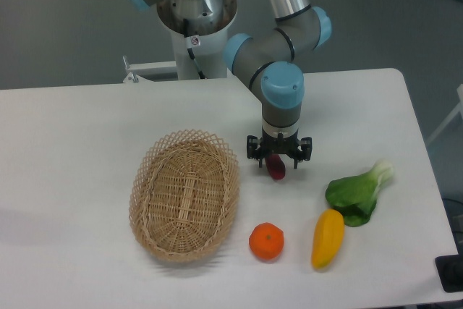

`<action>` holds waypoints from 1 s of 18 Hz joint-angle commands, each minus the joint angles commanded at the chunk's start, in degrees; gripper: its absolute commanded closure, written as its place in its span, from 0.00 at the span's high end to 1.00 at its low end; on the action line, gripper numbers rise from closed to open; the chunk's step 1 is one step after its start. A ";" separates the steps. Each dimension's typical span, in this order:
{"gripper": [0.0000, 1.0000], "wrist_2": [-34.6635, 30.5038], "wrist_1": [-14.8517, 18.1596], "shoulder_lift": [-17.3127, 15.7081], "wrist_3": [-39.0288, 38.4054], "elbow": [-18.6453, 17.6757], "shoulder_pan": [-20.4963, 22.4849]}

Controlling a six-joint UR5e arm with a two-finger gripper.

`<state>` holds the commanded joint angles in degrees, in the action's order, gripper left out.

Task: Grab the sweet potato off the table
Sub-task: 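Close the gripper around the purple sweet potato, then lift the held sweet potato up off the table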

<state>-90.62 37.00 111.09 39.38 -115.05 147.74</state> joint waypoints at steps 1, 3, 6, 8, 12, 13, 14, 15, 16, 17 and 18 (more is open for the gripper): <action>0.68 0.00 0.00 0.00 0.00 0.00 0.00; 0.56 0.09 0.00 -0.17 0.00 -0.44 0.00; 0.47 0.00 0.00 -0.35 0.09 -0.53 0.00; 0.44 0.09 0.00 -0.44 0.18 -0.44 0.00; 0.38 0.18 0.17 -1.05 0.88 0.26 0.09; 0.38 0.18 0.09 -1.05 0.97 0.79 0.09; 0.38 0.09 0.17 -1.23 1.05 1.40 0.09; 0.38 0.17 0.18 -1.58 1.40 2.28 0.09; 0.38 0.26 0.35 -2.19 1.49 3.24 0.00; 0.38 0.18 0.53 -3.24 1.84 4.30 0.00; 0.38 0.35 0.70 -4.47 2.72 5.09 0.00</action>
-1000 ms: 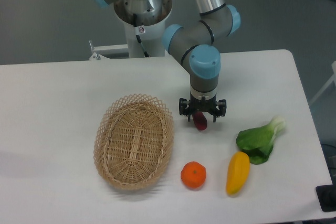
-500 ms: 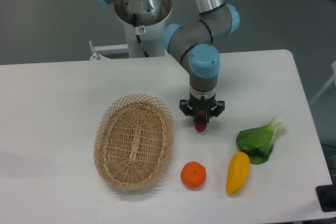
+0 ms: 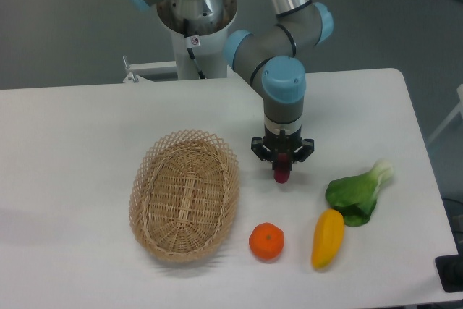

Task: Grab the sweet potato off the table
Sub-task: 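Lift the held sweet potato up off the table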

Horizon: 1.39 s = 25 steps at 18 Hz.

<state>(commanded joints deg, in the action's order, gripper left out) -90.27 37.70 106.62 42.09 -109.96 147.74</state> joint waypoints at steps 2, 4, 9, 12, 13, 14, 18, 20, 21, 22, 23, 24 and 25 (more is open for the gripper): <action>0.38 0.00 1.57 -1.85 3.33 2.72 -0.17; 0.38 0.35 5.43 -3.96 6.23 5.18 -0.70; 0.38 4.04 12.28 -6.51 10.81 11.24 -1.58; 0.38 3.34 24.22 -6.96 15.37 16.60 -1.67; 0.38 3.25 27.39 -6.96 16.61 18.45 -1.58; 0.38 3.17 29.77 -6.96 17.66 20.03 -1.50; 0.38 1.59 31.29 -6.87 20.04 21.72 -1.14; 0.38 0.36 31.55 -6.87 21.19 21.72 -1.14; 0.38 0.01 31.47 -6.87 21.28 21.63 -1.14; 0.38 -0.43 31.38 -6.95 21.28 21.63 -1.14; 0.38 -0.52 31.29 -6.96 21.28 21.63 -1.06; 0.38 -0.70 31.12 -6.96 21.28 21.54 -1.05; 0.38 -0.70 31.20 -6.96 21.37 21.72 -1.14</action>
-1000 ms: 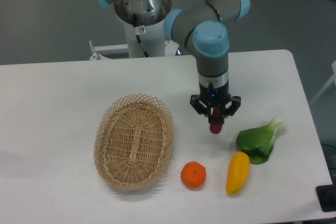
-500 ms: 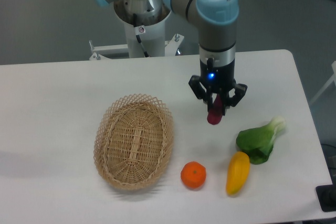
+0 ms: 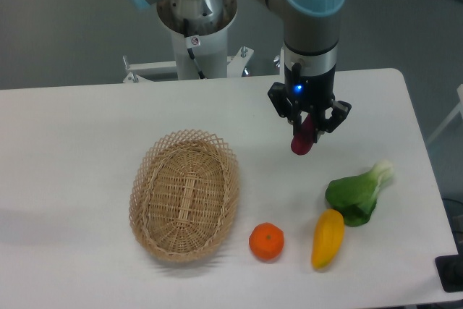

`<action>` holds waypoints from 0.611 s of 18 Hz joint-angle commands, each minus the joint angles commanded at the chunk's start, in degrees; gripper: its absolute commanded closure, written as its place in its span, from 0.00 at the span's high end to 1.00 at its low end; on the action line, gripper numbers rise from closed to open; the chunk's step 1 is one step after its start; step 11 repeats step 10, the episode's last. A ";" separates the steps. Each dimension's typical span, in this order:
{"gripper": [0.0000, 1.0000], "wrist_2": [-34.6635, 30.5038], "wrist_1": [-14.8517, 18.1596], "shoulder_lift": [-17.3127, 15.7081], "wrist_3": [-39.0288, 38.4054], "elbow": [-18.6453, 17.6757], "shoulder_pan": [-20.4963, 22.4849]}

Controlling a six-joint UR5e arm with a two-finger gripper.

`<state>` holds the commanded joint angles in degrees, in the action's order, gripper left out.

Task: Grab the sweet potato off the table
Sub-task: 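Lift the held sweet potato up off the table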

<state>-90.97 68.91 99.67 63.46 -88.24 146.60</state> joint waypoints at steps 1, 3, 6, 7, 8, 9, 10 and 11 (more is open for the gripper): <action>0.38 -0.09 -0.09 0.00 0.00 0.00 0.00; 0.38 -0.09 -0.17 0.26 0.00 0.09 -0.18; 0.39 -0.09 -0.17 0.35 -0.09 0.18 -0.18; 0.39 -0.09 -0.17 0.35 -0.09 0.18 -0.18; 0.39 -0.09 -0.17 0.35 -0.09 0.18 -0.26; 0.39 -0.09 -0.17 0.44 -0.17 0.18 -0.26; 0.39 -0.09 -0.17 0.44 -0.17 0.18 -0.26; 0.39 -0.09 -0.17 0.44 -0.17 0.18 -0.26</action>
